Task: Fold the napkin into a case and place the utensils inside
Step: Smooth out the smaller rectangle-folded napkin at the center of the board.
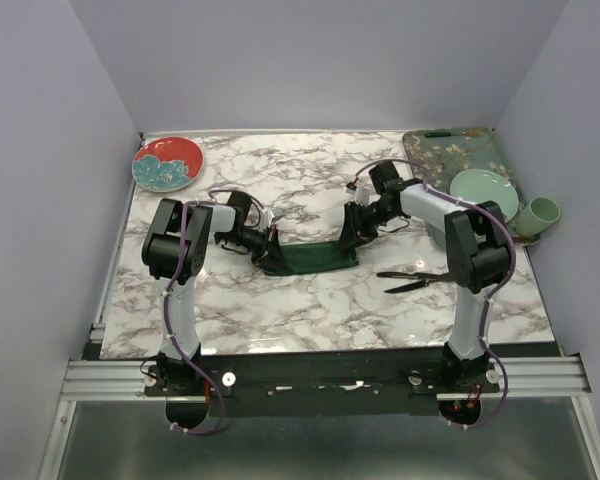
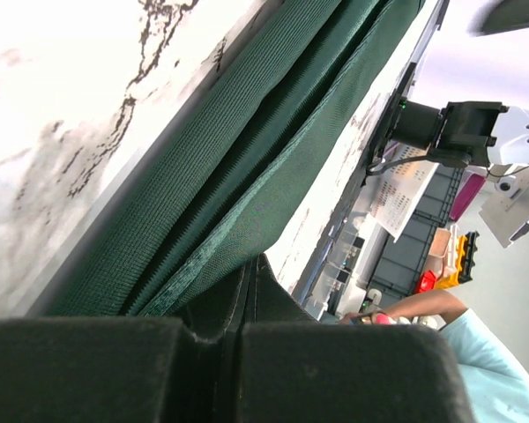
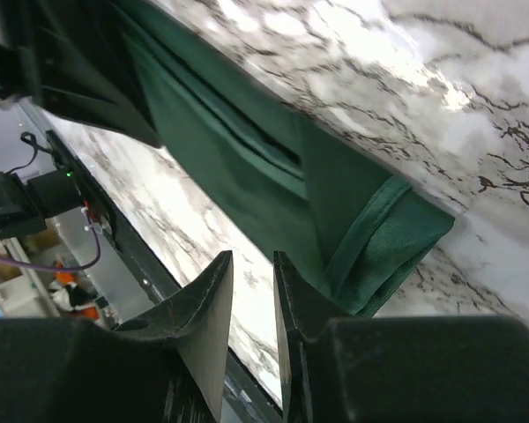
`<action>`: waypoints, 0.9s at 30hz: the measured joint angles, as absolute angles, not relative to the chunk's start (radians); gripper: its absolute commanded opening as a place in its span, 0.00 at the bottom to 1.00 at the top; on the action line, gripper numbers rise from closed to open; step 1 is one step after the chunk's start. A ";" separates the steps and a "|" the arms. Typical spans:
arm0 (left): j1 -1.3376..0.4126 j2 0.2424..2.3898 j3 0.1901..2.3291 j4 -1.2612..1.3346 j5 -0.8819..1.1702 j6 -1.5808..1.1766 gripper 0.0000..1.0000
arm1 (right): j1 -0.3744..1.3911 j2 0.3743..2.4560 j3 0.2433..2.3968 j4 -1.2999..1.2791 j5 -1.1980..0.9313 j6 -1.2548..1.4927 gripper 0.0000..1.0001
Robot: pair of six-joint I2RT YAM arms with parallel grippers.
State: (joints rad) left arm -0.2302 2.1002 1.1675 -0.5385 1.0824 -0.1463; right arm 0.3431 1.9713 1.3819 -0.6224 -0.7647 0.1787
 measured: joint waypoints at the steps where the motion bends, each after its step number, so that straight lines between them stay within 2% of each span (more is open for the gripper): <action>1: -0.230 2.101 1.168 -0.540 1.082 -0.147 0.01 | 0.344 1.987 1.374 -0.619 -0.765 0.184 0.31; 8: -0.231 2.104 1.183 -0.549 1.074 -0.148 0.03 | 0.326 2.108 1.344 -0.598 -0.821 0.249 0.28; 21: -0.239 2.051 1.247 -0.573 1.068 -0.090 0.13 | 0.294 2.146 1.345 -0.592 -0.895 0.289 0.26; 27: -0.344 2.013 1.269 -0.498 1.077 -0.158 0.16 | 0.294 2.147 1.348 -0.593 -0.893 0.289 0.26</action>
